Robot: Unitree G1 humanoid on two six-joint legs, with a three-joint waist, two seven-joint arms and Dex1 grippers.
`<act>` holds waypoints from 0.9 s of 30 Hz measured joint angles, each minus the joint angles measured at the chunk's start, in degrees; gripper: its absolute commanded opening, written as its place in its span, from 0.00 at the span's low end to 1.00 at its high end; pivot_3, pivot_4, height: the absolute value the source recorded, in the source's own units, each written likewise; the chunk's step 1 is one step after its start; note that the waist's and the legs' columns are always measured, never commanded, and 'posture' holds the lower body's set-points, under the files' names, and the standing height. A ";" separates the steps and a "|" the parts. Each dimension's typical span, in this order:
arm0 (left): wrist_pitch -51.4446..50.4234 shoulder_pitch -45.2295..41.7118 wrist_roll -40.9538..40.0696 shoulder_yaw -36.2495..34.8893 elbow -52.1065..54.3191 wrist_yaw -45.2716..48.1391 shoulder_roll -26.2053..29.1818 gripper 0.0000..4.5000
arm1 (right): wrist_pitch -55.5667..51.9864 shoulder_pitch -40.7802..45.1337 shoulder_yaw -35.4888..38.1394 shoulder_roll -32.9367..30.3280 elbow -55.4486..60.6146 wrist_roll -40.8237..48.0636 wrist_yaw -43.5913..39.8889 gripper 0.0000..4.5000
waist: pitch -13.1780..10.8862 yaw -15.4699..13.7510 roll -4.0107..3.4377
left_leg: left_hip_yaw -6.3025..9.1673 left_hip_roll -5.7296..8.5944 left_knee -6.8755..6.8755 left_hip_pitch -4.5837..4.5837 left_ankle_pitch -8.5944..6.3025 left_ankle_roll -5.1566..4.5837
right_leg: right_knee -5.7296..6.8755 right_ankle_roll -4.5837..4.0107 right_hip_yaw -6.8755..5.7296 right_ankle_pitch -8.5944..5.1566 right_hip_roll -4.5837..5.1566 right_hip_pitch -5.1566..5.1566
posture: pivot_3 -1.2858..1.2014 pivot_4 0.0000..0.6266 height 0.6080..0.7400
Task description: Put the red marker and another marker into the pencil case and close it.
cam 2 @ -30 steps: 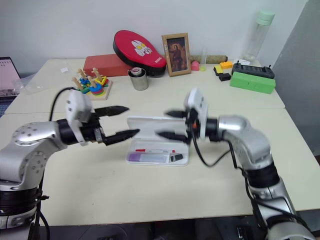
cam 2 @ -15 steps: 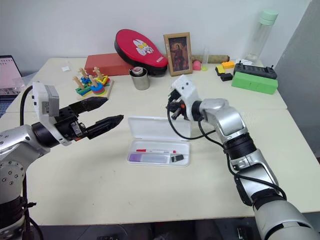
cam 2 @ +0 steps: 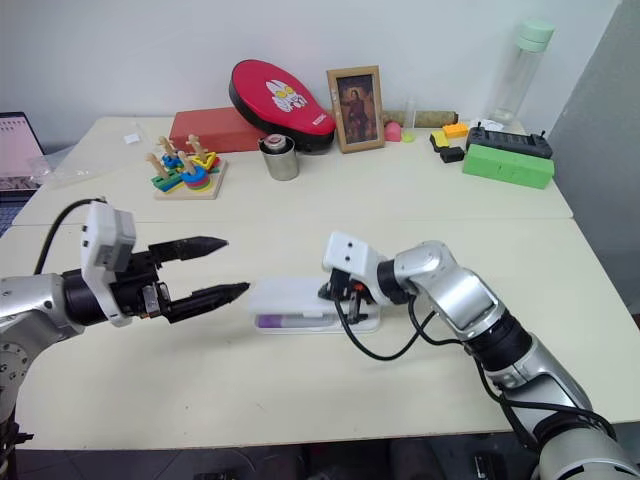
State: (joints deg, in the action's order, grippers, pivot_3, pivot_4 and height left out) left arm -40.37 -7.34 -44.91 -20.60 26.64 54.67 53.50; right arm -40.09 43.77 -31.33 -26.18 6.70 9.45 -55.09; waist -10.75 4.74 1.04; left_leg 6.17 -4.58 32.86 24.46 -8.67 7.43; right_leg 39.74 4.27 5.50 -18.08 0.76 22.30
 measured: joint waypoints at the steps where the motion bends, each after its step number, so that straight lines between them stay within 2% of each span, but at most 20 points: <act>1: 0.22 0.15 0.28 0.37 -0.04 0.48 0.24 1.00 | 0.28 -0.20 -1.17 -0.14 -0.29 -1.30 0.13 0.01 | 0.00 0.00 0.00 | 0.00 0.00 0.00 0.00 0.00 0.00 | -0.01 0.01 0.00 -0.01 0.00 0.00 | 0.52 0.24 1.00; 7: 1.97 0.21 2.72 2.28 -0.76 2.31 0.76 1.00 | 3.82 -2.04 -2.11 0.05 -1.46 -4.17 0.48 0.01 | 0.03 -0.01 0.04 | -0.02 -0.01 0.00 -0.07 0.00 0.00 | -0.02 0.02 0.02 -0.02 0.00 -0.07 | 0.52 0.24 1.00; 11: 1.96 0.19 4.05 2.96 -1.73 1.32 0.75 1.00 | 3.16 -4.31 1.59 0.44 -1.27 -1.98 0.31 0.01 | 0.03 -0.23 0.05 | -0.02 0.00 0.01 -0.07 0.00 0.00 | -0.02 0.03 0.02 -0.02 0.00 -0.07 | 0.52 0.24 1.00; 14: 1.86 0.04 5.59 2.96 -3.25 -1.05 0.22 1.00 | 2.26 -6.38 7.32 0.50 -1.74 1.37 0.61 0.11 | 0.02 -0.36 0.06 | -0.02 0.00 0.01 -0.04 0.00 0.00 | -0.05 0.03 0.02 -0.01 0.00 -0.06 | 0.52 0.24 1.00; 16: 1.57 0.12 6.58 2.89 -5.15 -3.17 -0.58 1.00 | 1.97 -6.93 13.96 -0.21 -2.08 4.35 1.23 0.23 | -0.01 -0.43 0.05 | -0.04 0.00 0.01 -0.04 0.00 0.00 | -0.04 0.03 0.03 -0.01 0.00 -0.04 | 0.52 0.24 1.00; 20: 1.99 0.54 8.71 2.30 -10.69 -6.24 -2.20 1.00 | 0.19 -7.31 23.92 -6.05 -2.04 8.96 -0.11 0.45 | -0.02 -0.61 0.07 | -0.04 -0.01 -0.03 -0.03 -0.01 -0.01 | -0.10 0.00 0.02 -0.01 0.00 -0.04 | 0.52 0.24 1.00; 24: 4.17 -0.03 11.12 -0.30 -15.89 -7.93 -2.17 1.00 | -0.09 -9.28 26.98 -10.45 -5.12 9.71 -1.16 0.66 | -0.03 -0.55 0.08 | -0.07 -0.01 -0.04 -0.03 -0.01 -0.01 | -0.15 -0.01 0.05 -0.02 0.00 -0.04 | 0.52 0.24 1.00; 27: 5.88 -0.11 12.53 -1.00 -18.31 -7.90 -2.16 1.00 | 0.36 -9.66 27.10 -11.16 -6.85 9.70 -1.21 0.85 | -0.03 -0.21 0.07 | -0.11 -0.01 -0.05 -0.03 -0.01 -0.01 | -0.14 -0.01 0.08 -0.02 0.01 -0.02 | 0.52 0.24 1.00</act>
State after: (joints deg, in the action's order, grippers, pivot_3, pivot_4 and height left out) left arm -34.50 -7.45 -32.38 -21.60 8.33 46.77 51.34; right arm -39.74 34.10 -4.23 -37.34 -0.15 19.15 -56.31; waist -10.79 4.52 1.12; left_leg 6.06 -4.59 32.81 24.43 -8.68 7.42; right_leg 39.60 4.27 5.58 -18.10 0.77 22.28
